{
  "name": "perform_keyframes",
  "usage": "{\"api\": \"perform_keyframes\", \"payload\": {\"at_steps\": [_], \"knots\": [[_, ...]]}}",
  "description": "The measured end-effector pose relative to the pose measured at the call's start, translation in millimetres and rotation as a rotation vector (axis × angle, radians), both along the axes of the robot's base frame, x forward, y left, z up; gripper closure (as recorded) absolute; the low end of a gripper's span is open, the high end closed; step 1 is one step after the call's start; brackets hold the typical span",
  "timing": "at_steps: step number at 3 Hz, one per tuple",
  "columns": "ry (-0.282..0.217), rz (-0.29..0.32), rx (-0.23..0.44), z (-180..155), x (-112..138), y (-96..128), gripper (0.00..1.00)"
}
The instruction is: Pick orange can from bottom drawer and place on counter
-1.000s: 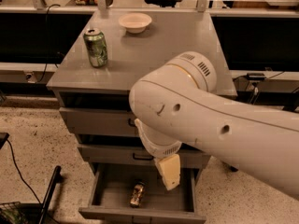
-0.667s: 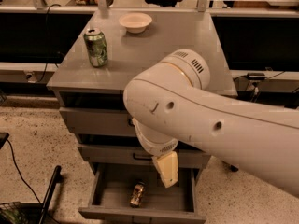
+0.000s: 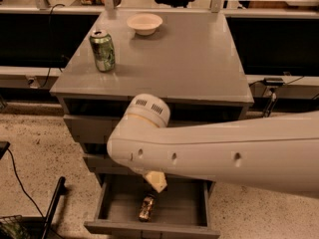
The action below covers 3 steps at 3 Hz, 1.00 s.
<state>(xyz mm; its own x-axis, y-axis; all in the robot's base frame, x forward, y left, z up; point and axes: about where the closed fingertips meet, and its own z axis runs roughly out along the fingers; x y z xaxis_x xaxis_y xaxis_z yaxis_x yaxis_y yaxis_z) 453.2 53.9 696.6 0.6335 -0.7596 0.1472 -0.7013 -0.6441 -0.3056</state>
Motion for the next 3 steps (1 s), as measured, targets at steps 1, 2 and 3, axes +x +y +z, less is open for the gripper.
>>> {"api": "perform_keyframes", "payload": {"at_steps": [1,2,3], "knots": [[-0.085,0.072,0.03,1,21,16,0.0],[-0.067,0.072,0.027,-5,27,13,0.0],[-0.008,0.151,0.058,-51,48,7,0.0]]}}
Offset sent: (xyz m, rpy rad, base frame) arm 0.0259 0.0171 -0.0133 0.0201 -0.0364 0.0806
